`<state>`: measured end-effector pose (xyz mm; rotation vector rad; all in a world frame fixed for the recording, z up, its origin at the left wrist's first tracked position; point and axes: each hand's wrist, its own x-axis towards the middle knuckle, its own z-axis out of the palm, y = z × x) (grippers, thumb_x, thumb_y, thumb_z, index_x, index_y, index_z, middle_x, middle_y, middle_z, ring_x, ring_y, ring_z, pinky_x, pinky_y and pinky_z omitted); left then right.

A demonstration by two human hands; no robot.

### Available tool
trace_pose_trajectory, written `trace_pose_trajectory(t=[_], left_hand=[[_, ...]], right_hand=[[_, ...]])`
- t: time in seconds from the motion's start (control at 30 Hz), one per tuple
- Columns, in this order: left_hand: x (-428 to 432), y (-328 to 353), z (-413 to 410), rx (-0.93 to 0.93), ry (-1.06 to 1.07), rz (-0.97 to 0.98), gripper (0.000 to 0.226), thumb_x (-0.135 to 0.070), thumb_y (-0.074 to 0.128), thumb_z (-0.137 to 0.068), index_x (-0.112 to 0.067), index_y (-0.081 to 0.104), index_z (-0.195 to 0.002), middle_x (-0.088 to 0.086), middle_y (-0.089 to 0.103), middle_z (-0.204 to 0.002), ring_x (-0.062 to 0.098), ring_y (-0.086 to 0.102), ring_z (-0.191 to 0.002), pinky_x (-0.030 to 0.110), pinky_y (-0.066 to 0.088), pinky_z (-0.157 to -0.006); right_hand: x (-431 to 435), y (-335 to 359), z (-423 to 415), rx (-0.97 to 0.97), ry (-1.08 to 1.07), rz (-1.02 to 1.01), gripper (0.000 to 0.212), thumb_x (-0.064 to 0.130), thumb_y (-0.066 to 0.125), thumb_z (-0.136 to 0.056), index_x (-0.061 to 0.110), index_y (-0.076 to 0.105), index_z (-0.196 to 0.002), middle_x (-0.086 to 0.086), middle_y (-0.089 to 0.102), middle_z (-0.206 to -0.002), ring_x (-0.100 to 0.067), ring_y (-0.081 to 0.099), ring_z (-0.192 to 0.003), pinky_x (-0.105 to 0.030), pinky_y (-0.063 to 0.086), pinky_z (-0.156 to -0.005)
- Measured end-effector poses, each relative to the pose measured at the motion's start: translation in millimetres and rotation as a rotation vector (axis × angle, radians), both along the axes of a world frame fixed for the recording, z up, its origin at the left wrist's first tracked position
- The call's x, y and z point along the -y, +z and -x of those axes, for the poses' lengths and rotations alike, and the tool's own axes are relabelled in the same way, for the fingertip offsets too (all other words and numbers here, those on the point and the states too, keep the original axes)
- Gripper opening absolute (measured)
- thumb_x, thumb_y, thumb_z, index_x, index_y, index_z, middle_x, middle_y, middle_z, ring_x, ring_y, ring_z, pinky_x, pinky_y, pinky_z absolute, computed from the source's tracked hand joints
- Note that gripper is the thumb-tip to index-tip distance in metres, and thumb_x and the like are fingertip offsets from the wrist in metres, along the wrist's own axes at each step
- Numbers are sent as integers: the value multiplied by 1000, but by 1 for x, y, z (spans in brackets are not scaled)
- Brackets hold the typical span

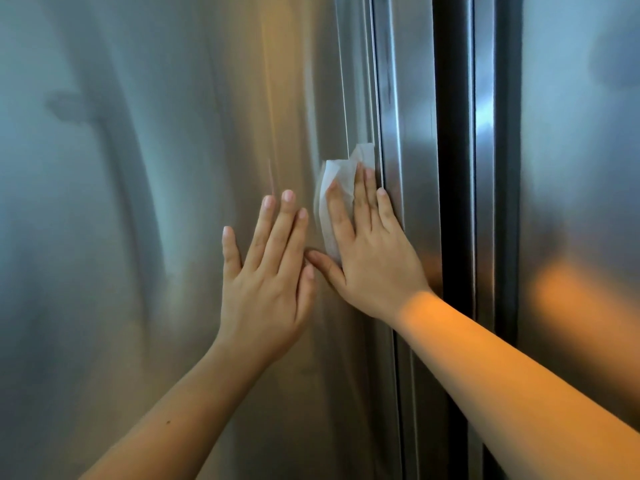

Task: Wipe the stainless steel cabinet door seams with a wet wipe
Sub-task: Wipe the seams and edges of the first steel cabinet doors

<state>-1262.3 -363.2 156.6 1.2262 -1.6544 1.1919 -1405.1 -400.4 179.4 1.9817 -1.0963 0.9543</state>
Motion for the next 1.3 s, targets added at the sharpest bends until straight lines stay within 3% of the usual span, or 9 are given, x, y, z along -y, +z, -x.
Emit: trace_pose_trajectory(t=[0.6,0.87,1.07,1.3], left_hand=[[-14,-61,7,-79,52,-136,55,-32,29,-93,-7,29,-142,11,23,-151,26,17,-140,54,9,-110],[-24,-75,4,-51,72,-208,53,-31,27,-94,-7,29,-141,10,23,-150,27,18,-138,55,8,-108],[-28,-84,7,-88,62,-242,54,-31,26,-92,-6,30,-140,11,23,-149,28,20,-138,57,8,-106],[-35,-119,11,-147,47,-308,54,-31,28,-93,-7,24,-141,9,19,-150,28,16,-138,59,3,-104]], right_hand=[[-8,-78,-2,48,-22,-57,78,60,10,-92,3,4,-145,-31,8,-149,-40,9,-140,-42,10,-114],[-7,-73,-4,42,-8,-128,78,62,10,-90,8,-14,-141,-28,-5,-151,-38,-6,-141,-38,-7,-114],[-5,-71,-10,109,-3,-94,74,59,14,-92,10,-11,-142,-28,0,-152,-37,-2,-142,-39,-6,-115],[-15,-141,-8,74,-49,-181,76,60,6,-91,7,-6,-144,-28,4,-150,-39,4,-141,-43,1,-114]])
